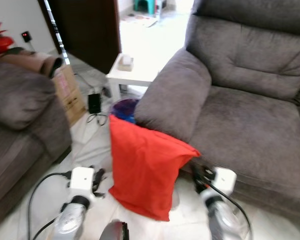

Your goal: Move the pillow to the sofa from floor

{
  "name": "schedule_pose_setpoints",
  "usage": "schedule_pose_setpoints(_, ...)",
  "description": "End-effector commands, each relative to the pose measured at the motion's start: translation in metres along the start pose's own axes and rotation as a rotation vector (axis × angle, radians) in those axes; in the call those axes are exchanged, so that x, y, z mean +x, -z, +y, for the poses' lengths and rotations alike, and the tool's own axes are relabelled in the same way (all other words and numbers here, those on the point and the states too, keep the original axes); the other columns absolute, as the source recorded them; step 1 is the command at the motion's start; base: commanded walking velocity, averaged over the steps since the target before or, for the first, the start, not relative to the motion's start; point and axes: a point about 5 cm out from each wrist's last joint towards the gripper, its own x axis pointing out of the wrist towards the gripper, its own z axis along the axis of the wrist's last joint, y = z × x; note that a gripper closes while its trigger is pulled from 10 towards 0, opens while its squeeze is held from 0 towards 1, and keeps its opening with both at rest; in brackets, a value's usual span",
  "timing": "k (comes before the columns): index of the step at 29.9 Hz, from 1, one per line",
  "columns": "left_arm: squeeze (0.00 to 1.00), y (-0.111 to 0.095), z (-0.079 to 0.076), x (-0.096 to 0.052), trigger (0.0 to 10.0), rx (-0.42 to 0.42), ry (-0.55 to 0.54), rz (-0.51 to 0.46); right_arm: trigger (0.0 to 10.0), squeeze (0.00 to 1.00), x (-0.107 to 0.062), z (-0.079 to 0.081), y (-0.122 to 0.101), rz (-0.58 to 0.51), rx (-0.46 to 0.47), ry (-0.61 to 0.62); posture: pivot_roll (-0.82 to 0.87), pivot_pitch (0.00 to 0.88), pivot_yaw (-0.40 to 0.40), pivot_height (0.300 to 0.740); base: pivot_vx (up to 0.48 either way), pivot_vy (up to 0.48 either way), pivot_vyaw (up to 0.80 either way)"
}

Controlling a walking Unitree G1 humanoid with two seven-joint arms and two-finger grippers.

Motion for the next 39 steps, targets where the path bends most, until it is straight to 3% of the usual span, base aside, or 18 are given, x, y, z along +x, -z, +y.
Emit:
schedule_pose_setpoints(1,0.0,0.001,-0.005,-0.001,10.0,-0.013,0.014,0.001,10.0,0.0,-0.011,-0.017,0.009,0.03,0.001,0.059,0.02,0.163,0.049,0.63,0.334,0.0,0.0)
schedule_pose_setpoints(10,0.0,-0.001,-0.005,-0.002,10.0,-0.015,0.014,-0.007,10.0,0.0,-0.011,-0.019,0.009,0.038,-0.013,0.061,0.02,0.165,0.048,0.63,0.324,0.0,0.0)
schedule_pose_setpoints(27,0.0,-0.002,-0.005,-0.002,10.0,-0.022,0.007,-0.003,10.0,0.0,-0.008,-0.026,0.004,0.056,-0.033,0.073,0.02,0.165,0.044,0.63,0.0,0.0,0.0)
schedule_pose_setpoints(39,0.0,-0.002,-0.005,-0.001,10.0,-0.026,0.008,-0.002,10.0,0.0,-0.008,-0.025,0.006,0.073,-0.044,0.069,0.02,0.178,0.045,0.63,0.245,0.0,0.0)
